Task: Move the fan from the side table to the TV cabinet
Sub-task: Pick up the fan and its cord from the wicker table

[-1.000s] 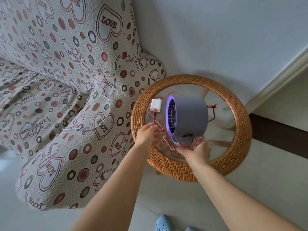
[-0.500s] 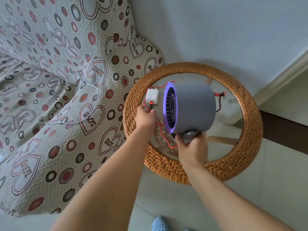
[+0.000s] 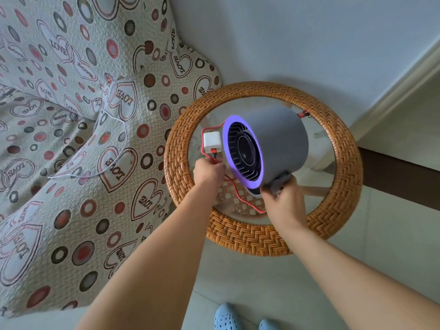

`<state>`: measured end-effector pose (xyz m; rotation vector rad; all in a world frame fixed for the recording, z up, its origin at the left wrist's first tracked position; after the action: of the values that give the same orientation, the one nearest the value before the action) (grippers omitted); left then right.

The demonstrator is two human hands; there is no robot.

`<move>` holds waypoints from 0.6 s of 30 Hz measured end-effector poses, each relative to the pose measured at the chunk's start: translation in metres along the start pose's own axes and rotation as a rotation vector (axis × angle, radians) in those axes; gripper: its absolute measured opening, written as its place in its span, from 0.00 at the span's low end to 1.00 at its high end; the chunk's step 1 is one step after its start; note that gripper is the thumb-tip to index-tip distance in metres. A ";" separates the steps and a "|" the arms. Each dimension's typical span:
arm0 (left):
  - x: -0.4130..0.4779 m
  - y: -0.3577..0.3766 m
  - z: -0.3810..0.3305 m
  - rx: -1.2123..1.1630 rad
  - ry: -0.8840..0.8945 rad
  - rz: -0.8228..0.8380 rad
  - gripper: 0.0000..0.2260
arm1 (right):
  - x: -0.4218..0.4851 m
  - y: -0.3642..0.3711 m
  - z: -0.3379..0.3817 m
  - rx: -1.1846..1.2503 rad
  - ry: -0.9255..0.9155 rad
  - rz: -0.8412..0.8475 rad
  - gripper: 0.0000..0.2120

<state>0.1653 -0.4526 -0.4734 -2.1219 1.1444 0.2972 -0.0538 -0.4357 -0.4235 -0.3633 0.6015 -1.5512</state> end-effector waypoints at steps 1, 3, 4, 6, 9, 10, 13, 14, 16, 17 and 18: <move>-0.003 0.001 0.001 -0.008 0.011 0.006 0.04 | 0.002 -0.002 -0.001 0.010 0.005 0.006 0.18; -0.008 0.004 0.003 -0.034 0.023 0.022 0.05 | 0.006 -0.006 -0.004 0.030 0.011 0.009 0.18; -0.010 0.005 0.004 -0.053 0.022 0.028 0.04 | 0.008 -0.008 -0.005 0.033 0.015 0.011 0.19; -0.014 0.008 0.004 -0.126 0.001 0.058 0.05 | 0.012 -0.010 -0.008 0.046 0.029 0.029 0.20; -0.020 0.021 0.002 -0.271 -0.034 0.157 0.07 | 0.017 -0.013 -0.012 0.063 0.053 0.072 0.19; -0.021 0.025 0.001 -0.291 -0.037 0.176 0.08 | 0.019 -0.014 -0.012 0.060 0.054 0.083 0.19; -0.022 0.030 0.001 -0.353 -0.065 0.194 0.08 | 0.028 -0.019 -0.013 0.035 0.052 0.122 0.17; -0.022 0.032 0.001 -0.377 -0.075 0.196 0.08 | 0.032 -0.021 -0.014 0.022 0.059 0.135 0.17; -0.024 0.036 -0.002 -0.433 -0.096 0.217 0.07 | 0.039 -0.025 -0.016 0.013 0.078 0.168 0.19; -0.025 0.038 -0.004 -0.455 -0.102 0.237 0.07 | 0.041 -0.027 -0.015 0.018 0.081 0.186 0.19; -0.026 0.042 -0.006 -0.465 -0.106 0.262 0.06 | 0.044 -0.029 -0.014 0.029 0.081 0.198 0.19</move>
<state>0.1154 -0.4554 -0.4753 -2.3065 1.3927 0.8582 -0.0893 -0.4772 -0.4236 -0.2127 0.6569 -1.3882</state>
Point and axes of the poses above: each hand's wrist, its own x-axis towards the middle knuckle, its own y-axis out of the palm, z = x × y, the point moved 7 cm from there along x, towards the middle knuckle, and after that the axes turned 2 degrees about y, right-handed, at the moved point
